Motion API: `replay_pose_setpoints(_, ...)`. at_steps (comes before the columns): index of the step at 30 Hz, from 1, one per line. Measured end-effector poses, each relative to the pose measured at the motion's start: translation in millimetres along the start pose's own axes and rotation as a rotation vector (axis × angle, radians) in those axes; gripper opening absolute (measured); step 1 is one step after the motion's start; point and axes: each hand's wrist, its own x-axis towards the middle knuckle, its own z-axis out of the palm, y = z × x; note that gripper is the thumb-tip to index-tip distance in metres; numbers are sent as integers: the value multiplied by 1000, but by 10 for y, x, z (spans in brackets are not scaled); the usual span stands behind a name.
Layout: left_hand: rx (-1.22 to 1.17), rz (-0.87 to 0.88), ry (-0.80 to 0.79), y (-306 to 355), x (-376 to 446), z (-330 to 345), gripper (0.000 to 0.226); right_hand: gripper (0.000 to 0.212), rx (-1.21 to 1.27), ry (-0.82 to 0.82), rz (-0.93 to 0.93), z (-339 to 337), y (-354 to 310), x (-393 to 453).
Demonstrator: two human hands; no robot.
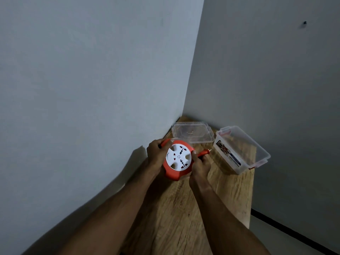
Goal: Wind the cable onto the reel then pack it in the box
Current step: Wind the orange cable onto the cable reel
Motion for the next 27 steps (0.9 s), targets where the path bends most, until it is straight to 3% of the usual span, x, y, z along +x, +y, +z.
replay_pose_setpoints(6,112,15,31,-414,-193,-260,35,19,-94,-53,25,21,436,-64)
replay_pose_setpoints(11,189,-31,-13,-719,-296,-424,37,18,-147,-80,13,19,748,-83)
replay_pose_setpoints(17,340,-15,48,-945,-346,-547,38,18,-227,-120,-8,40,987,-132)
replay_pose_setpoints(27,265,14,90,-1156,-324,-614,33,19,-384,-119,-65,100,1233,-146)
